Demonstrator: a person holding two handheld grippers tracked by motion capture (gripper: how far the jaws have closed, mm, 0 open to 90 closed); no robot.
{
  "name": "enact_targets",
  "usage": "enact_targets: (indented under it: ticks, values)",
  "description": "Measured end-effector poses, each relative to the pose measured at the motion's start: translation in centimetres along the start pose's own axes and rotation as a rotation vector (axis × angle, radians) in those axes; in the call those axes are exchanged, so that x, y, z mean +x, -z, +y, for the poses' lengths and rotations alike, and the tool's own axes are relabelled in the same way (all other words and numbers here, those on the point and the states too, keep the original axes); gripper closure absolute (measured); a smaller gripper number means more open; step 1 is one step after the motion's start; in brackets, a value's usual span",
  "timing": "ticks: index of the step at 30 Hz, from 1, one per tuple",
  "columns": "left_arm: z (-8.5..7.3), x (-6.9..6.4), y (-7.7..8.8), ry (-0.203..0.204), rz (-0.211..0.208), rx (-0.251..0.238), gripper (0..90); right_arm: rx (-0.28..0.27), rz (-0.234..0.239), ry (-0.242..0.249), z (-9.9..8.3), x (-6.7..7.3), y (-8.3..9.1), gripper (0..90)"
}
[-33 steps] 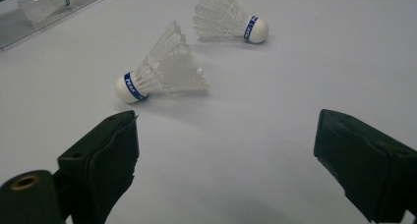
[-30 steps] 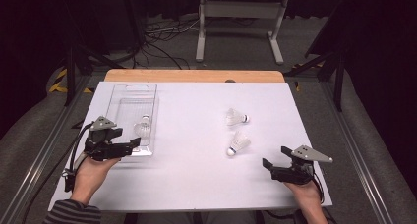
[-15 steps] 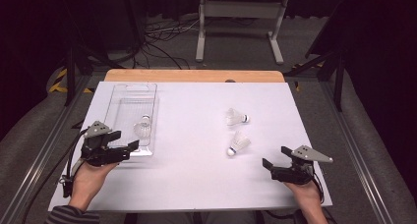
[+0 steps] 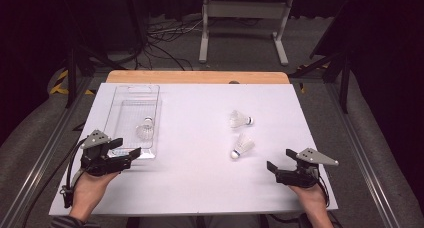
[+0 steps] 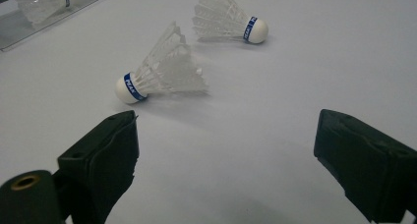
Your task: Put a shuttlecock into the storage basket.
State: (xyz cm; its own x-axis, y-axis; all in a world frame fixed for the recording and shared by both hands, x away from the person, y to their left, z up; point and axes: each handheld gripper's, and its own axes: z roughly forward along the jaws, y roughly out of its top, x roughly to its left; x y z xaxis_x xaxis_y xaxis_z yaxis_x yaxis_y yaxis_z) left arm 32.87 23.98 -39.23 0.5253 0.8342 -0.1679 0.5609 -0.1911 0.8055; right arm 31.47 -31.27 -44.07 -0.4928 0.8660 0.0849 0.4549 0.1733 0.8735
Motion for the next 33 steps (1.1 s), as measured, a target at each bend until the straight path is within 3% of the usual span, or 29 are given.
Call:
enact_targets:
  ticks: [6,33]
  values:
    - [-0.5,0.2,0.1,0.012,-0.004,-0.022,23.3,0.0,-0.001,0.001,0.0,0.0,0.0,10.6]
    - [-3.4,-0.2,0.3,-0.012,-0.019,-0.088,22.5,0.001,-0.017,-0.006,0.0,-0.1,0.1,10.5]
